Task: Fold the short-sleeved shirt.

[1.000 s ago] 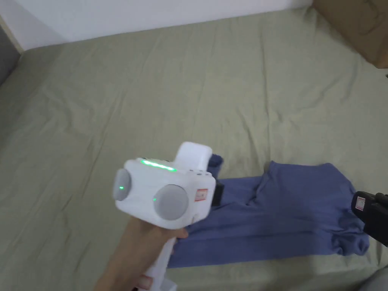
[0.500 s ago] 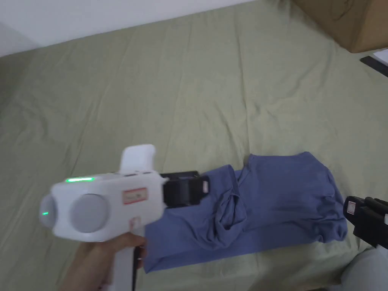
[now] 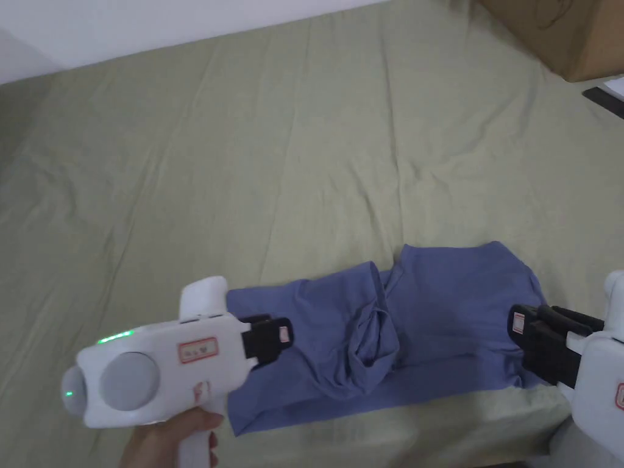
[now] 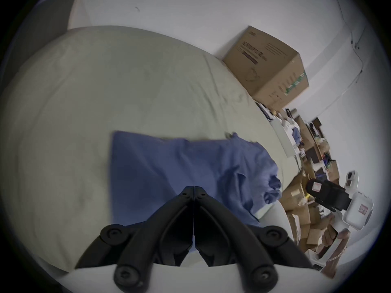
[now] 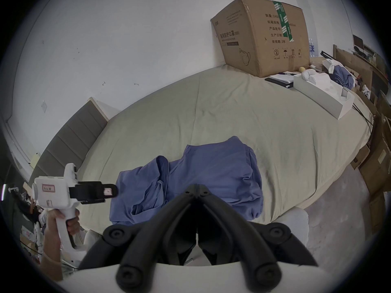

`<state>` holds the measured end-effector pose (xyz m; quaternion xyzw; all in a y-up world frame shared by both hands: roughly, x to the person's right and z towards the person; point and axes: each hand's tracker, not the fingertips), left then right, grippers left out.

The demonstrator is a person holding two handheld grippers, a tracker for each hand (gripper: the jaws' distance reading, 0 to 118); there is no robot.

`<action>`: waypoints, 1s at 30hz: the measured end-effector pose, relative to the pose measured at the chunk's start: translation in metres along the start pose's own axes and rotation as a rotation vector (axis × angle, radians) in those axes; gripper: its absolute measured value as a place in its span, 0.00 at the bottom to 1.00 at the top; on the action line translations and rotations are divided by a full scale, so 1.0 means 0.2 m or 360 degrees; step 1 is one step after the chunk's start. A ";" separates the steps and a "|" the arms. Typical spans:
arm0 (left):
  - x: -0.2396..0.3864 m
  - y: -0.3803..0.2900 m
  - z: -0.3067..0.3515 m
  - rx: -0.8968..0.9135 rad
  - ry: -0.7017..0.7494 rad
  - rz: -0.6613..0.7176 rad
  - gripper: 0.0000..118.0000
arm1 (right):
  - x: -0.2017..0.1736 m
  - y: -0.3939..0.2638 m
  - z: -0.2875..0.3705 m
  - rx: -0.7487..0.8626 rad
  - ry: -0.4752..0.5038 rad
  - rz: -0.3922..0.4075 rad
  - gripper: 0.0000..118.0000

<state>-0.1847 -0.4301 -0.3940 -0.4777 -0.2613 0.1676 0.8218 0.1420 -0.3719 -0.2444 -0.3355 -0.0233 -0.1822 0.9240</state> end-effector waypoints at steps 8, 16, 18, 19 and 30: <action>0.24 -0.15 -0.34 -0.0307 -0.0108 -0.0134 0.00 | 0.04 -0.01 0.01 -0.0008 0.0007 -0.0014 0.00; 0.37 -0.17 -0.39 -0.0352 -0.0271 -0.0148 0.00 | 0.09 -0.01 0.02 -0.0017 0.0012 -0.0071 0.00; 0.34 -0.17 -0.35 -0.0337 -0.0248 -0.0138 0.00 | 0.08 0.00 0.03 -0.0005 0.0011 -0.0062 0.00; 0.30 -0.16 -0.31 -0.0298 -0.0264 -0.0074 0.00 | 0.08 0.00 0.04 -0.0001 0.0013 -0.0057 0.00; -0.43 -0.09 0.27 0.0118 -0.0158 0.0347 1.00 | -0.02 0.01 -0.03 -0.0045 0.0044 0.0037 0.00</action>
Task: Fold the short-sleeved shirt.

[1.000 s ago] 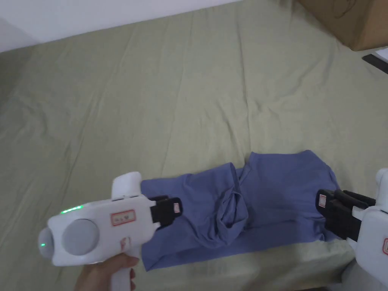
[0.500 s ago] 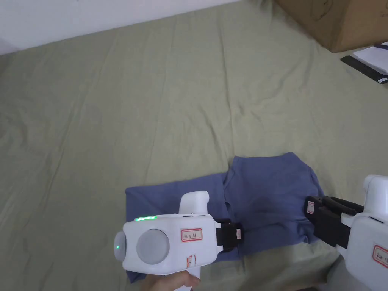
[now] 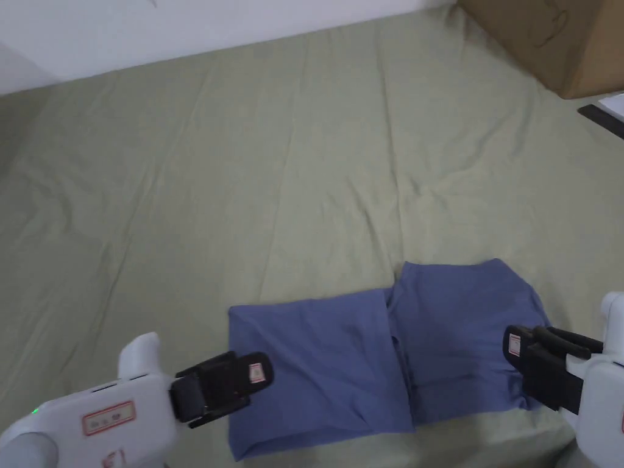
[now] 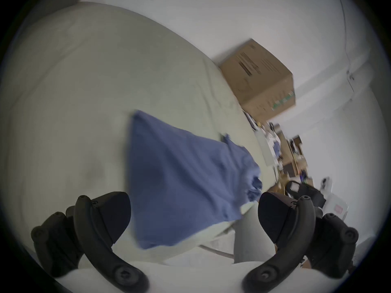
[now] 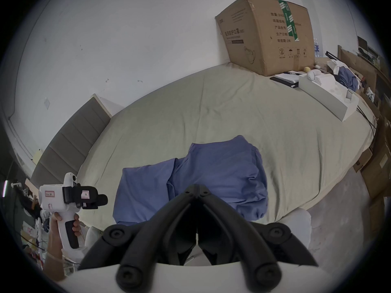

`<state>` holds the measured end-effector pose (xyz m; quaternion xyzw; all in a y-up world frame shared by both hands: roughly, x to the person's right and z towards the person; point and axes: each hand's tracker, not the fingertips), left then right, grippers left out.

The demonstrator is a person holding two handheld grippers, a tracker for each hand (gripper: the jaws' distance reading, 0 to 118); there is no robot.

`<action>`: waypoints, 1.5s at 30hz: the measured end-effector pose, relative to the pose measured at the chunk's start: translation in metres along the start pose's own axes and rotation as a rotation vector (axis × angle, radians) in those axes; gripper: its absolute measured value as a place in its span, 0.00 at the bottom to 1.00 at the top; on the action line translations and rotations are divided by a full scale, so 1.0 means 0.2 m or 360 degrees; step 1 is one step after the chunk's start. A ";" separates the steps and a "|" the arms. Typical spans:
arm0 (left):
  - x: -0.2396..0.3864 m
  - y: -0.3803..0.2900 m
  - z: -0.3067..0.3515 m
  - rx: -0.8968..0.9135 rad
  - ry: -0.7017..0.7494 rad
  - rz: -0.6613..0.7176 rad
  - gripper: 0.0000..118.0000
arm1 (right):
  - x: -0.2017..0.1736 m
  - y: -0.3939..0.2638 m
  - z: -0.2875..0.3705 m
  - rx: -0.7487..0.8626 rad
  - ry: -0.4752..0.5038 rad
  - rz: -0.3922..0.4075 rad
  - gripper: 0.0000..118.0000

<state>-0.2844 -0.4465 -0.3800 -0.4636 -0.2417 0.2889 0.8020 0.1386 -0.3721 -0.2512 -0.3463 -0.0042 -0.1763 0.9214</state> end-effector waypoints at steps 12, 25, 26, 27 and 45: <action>-0.37 0.07 -0.27 -0.0204 -0.0612 0.0488 1.00 | -0.22 0.04 -0.08 -0.0091 0.0122 0.0122 0.00; -0.38 0.10 -0.28 -0.0317 -0.0349 0.0369 0.08 | -0.35 0.09 -0.09 -0.0115 0.0186 0.0240 0.00; -0.37 0.10 -0.26 -0.0307 -0.0327 0.0340 0.07 | -0.35 0.09 -0.09 -0.0107 0.0184 0.0241 0.00; -0.38 0.11 -0.23 -0.0297 -0.0297 0.0320 0.07 | -0.35 0.09 -0.09 -0.0100 0.0180 0.0236 0.00; -0.27 0.17 0.40 -0.0084 0.0250 0.0290 0.07 | -0.36 0.00 -0.05 -0.0043 0.0237 0.0309 0.00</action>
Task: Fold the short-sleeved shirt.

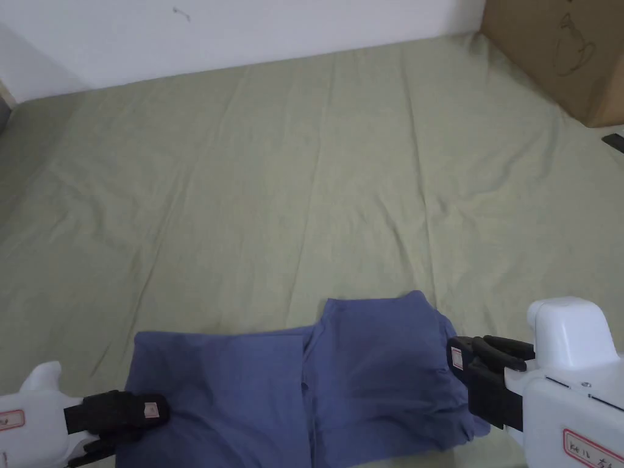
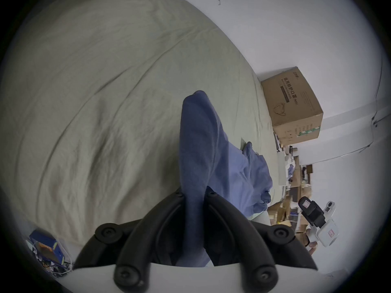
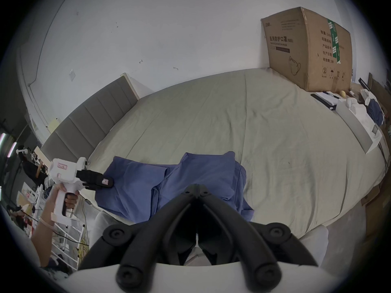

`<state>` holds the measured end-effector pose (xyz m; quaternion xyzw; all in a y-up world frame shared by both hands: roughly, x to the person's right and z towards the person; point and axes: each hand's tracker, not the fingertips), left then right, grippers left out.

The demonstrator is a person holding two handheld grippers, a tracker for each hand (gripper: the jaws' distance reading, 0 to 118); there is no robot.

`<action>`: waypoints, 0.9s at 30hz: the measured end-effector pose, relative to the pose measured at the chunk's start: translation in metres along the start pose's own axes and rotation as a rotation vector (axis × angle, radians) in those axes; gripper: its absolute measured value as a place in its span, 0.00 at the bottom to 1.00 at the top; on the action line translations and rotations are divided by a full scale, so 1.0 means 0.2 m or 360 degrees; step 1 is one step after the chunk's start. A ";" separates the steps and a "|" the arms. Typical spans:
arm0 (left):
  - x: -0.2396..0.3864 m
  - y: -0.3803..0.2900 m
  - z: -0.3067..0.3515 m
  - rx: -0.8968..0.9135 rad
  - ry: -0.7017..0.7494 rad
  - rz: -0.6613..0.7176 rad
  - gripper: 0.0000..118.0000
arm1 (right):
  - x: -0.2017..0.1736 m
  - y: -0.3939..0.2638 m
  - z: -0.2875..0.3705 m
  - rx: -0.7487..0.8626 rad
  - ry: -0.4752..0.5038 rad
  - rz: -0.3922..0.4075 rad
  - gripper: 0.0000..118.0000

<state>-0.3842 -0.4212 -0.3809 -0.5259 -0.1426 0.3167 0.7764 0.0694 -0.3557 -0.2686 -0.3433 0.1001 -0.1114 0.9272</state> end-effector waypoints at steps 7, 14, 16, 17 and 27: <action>0.56 -0.05 0.03 0.0021 0.0056 -0.0312 0.07 | 0.09 -0.03 0.06 0.0096 -0.0020 0.0033 0.00; 0.98 -0.16 -0.29 -0.0163 -0.0003 -0.0568 0.07 | 0.21 -0.07 0.13 0.0177 -0.0050 -0.0008 0.00; 1.07 -0.20 -0.42 -0.0211 0.0051 -0.0589 0.07 | 0.25 -0.08 0.15 0.0182 -0.0070 -0.0032 0.00; 1.11 -0.21 -0.49 -0.0224 0.0062 -0.0587 0.07 | 0.27 -0.08 0.15 0.0182 -0.0079 -0.0045 0.00; 1.28 -0.21 -0.87 -0.0415 -0.0192 -0.0423 0.75 | 0.44 -0.11 0.24 0.0164 -0.0186 -0.0114 0.00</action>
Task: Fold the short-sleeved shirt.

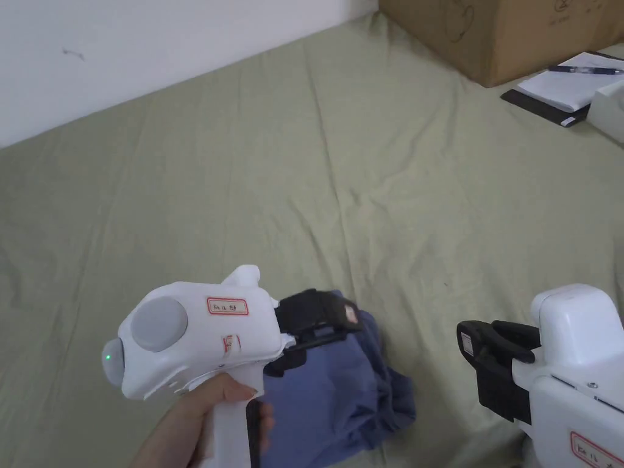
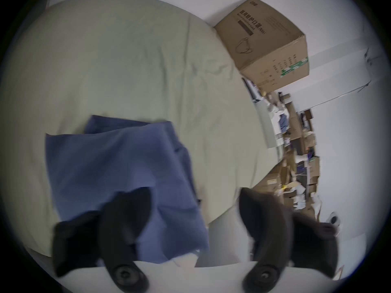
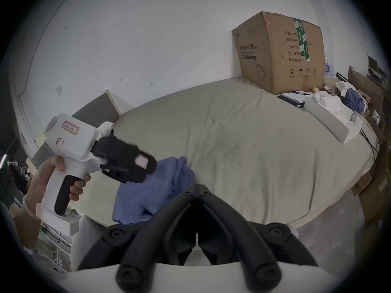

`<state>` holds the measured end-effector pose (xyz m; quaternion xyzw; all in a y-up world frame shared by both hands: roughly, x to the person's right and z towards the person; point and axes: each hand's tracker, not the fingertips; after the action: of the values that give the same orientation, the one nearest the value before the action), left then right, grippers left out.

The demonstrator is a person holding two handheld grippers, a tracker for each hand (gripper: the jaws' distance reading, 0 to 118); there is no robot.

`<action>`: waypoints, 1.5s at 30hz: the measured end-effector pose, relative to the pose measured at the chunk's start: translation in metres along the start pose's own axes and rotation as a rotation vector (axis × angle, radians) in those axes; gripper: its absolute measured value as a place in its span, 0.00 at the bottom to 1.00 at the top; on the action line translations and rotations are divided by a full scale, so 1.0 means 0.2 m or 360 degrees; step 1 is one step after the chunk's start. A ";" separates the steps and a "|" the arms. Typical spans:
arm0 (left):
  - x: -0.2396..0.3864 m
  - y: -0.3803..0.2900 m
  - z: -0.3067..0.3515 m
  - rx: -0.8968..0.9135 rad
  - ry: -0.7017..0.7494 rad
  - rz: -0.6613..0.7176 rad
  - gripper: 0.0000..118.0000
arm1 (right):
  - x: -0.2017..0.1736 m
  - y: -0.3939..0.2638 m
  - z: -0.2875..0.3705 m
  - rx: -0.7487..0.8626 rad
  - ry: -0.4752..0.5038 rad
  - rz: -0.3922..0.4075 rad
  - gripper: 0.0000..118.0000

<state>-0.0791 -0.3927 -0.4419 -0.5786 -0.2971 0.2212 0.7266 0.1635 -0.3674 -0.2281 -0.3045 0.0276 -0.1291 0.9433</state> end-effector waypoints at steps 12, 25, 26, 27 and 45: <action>-0.14 -0.06 0.21 0.0061 0.0305 -0.0183 0.23 | -0.03 -0.05 -0.07 -0.0063 0.0045 -0.0073 0.00; -0.08 -0.22 -0.34 -0.0202 0.0314 -0.0332 0.04 | -0.02 -0.06 -0.04 -0.0085 0.0036 -0.0067 0.00; -0.07 -0.23 -0.35 -0.0203 0.0302 -0.0335 0.04 | -0.01 -0.06 -0.04 -0.0085 0.0025 -0.0074 0.00; -0.05 -0.24 -0.35 -0.0196 0.0296 -0.0362 0.04 | -0.01 -0.06 -0.03 -0.0084 0.0017 -0.0080 0.00; -0.21 -0.28 0.18 0.0083 -0.0211 -0.0148 0.00 | -0.13 0.00 -0.14 -0.0160 0.0121 0.0088 0.00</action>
<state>-0.1353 -0.4085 -0.3884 -0.5292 -0.3652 0.2326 0.7297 0.1346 -0.3758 -0.2519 -0.3456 0.0783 -0.1129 0.9283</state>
